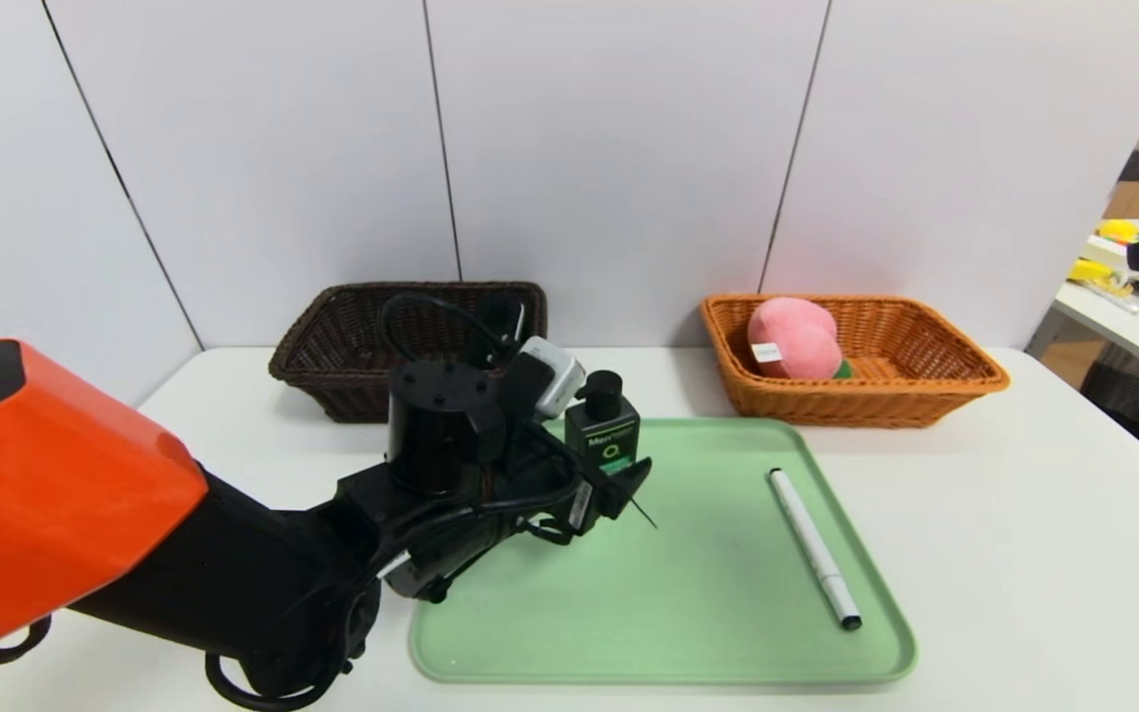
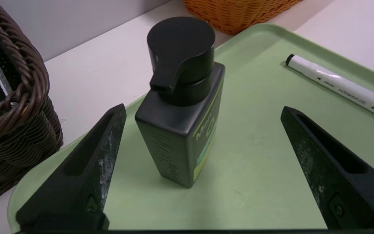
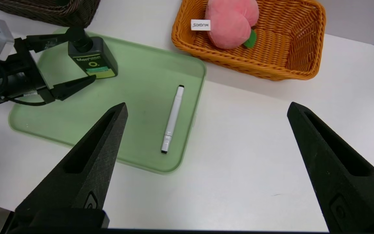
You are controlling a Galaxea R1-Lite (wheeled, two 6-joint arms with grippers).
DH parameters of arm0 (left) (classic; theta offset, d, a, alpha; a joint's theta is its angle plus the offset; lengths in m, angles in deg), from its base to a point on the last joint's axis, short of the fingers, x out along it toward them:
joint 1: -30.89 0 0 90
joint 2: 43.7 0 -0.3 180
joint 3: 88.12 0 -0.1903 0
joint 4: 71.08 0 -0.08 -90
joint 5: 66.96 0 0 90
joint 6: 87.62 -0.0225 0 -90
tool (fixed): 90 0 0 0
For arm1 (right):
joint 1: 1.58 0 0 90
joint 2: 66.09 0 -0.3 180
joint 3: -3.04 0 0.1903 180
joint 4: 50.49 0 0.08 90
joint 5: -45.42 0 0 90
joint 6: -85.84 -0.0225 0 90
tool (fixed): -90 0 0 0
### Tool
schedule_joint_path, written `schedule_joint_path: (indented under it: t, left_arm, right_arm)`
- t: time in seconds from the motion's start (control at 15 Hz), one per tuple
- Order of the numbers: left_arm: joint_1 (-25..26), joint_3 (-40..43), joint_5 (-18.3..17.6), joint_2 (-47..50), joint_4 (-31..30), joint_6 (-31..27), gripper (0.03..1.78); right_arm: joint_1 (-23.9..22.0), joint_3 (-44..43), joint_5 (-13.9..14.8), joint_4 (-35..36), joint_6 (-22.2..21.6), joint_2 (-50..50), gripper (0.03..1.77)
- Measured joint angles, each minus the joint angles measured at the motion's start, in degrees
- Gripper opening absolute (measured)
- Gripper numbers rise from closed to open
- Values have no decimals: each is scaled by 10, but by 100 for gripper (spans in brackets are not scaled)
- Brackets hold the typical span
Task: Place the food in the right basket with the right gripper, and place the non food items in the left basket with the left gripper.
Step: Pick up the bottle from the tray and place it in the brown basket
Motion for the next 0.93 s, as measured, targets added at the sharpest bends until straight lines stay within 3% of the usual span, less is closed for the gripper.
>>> schedule_joint_path:
  t: [0.33,0.93]
  left_arm:
    - [16,-24,-5,-32,-3,0,169]
    - [23,-77,-59,-97,-36,23,169]
  right_arm:
    - [2,20,-10,1,1,17,169]
    - [1,59,-10,0,-1,33,169]
